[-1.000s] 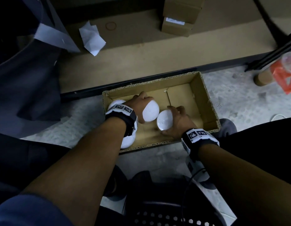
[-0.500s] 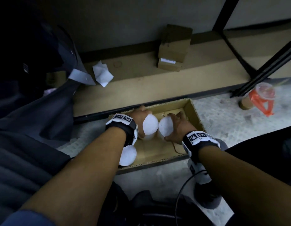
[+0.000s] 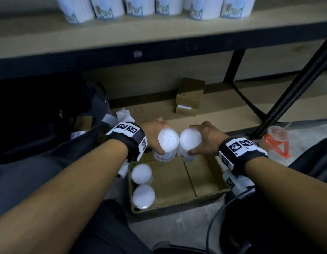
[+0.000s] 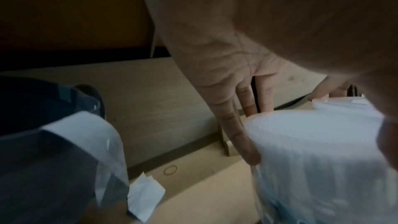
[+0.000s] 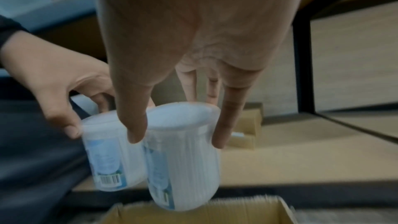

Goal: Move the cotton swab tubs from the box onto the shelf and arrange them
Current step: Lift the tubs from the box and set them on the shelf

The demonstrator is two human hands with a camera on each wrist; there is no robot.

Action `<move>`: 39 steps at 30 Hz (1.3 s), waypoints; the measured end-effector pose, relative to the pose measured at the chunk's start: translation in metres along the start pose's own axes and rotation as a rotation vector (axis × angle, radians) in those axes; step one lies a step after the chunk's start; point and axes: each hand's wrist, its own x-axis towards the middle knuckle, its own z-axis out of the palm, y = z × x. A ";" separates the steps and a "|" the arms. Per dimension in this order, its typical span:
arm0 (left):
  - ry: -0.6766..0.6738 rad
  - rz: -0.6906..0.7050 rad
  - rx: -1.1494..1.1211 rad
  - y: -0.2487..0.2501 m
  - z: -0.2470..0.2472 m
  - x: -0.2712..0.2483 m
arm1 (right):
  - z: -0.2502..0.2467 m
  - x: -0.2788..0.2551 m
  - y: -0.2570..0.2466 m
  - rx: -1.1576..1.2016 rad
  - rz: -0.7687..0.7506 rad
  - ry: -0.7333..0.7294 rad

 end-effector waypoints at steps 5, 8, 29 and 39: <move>0.048 0.008 0.057 0.011 -0.040 -0.021 | -0.037 -0.015 -0.012 -0.039 -0.056 0.072; 0.060 0.015 0.086 0.018 -0.064 -0.036 | -0.058 -0.025 -0.021 -0.035 -0.089 0.097; 0.241 0.010 0.282 0.070 -0.245 -0.152 | -0.215 -0.088 -0.098 -0.086 -0.244 0.448; 0.218 -0.117 0.297 0.080 -0.318 -0.151 | -0.276 -0.082 -0.124 -0.092 -0.213 0.578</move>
